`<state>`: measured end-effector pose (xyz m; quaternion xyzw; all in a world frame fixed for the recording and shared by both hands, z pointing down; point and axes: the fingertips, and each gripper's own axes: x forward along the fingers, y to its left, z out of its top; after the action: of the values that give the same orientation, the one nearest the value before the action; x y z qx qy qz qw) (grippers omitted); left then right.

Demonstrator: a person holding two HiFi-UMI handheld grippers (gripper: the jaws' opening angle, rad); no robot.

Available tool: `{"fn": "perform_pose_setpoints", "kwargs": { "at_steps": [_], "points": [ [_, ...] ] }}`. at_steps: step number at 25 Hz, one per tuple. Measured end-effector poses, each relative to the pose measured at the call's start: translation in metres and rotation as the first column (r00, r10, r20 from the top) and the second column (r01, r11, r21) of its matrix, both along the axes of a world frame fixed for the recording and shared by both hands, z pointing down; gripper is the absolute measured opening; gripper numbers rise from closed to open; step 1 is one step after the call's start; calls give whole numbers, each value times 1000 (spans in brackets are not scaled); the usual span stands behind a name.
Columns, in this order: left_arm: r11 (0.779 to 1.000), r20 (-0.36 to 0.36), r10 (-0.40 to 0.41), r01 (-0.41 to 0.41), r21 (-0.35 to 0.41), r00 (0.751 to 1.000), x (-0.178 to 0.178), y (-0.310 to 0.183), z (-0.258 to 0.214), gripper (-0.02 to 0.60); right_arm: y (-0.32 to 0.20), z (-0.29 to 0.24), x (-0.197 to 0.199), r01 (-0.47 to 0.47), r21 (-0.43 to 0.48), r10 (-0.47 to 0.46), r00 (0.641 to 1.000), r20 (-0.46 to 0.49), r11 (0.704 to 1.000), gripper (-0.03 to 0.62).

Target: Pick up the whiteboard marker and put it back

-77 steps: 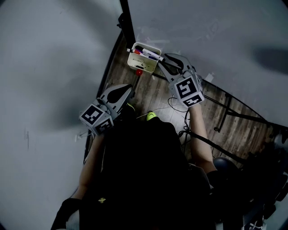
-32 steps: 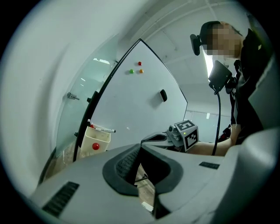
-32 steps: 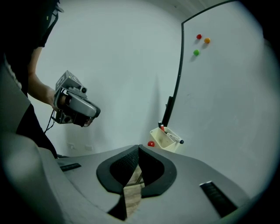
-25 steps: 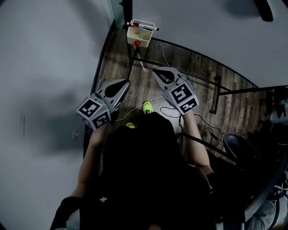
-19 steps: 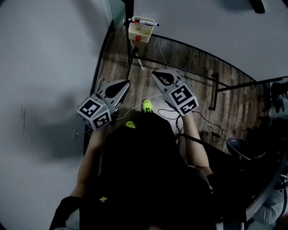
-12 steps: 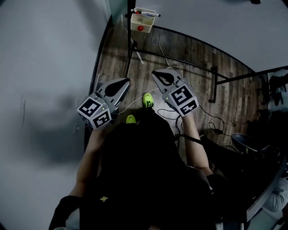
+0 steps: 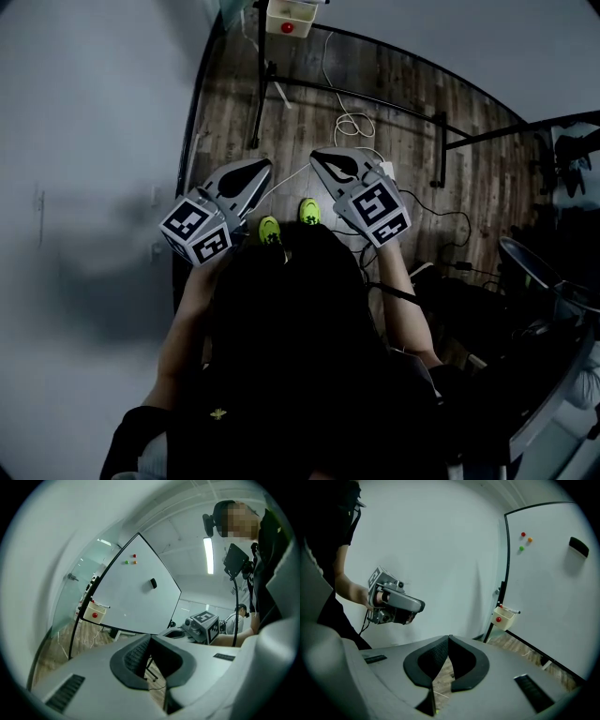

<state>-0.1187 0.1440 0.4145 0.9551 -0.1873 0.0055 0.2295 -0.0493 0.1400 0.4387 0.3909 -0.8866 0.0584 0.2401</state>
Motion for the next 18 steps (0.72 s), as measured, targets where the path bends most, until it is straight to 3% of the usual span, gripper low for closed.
{"fn": "perform_pose_setpoints", "kwargs": {
  "at_steps": [18],
  "points": [
    [998, 2, -34, 34, 49, 999, -11, 18, -15, 21, 18, -20, -11, 10, 64, -13, 999, 48, 998, 9]
  ]
}}
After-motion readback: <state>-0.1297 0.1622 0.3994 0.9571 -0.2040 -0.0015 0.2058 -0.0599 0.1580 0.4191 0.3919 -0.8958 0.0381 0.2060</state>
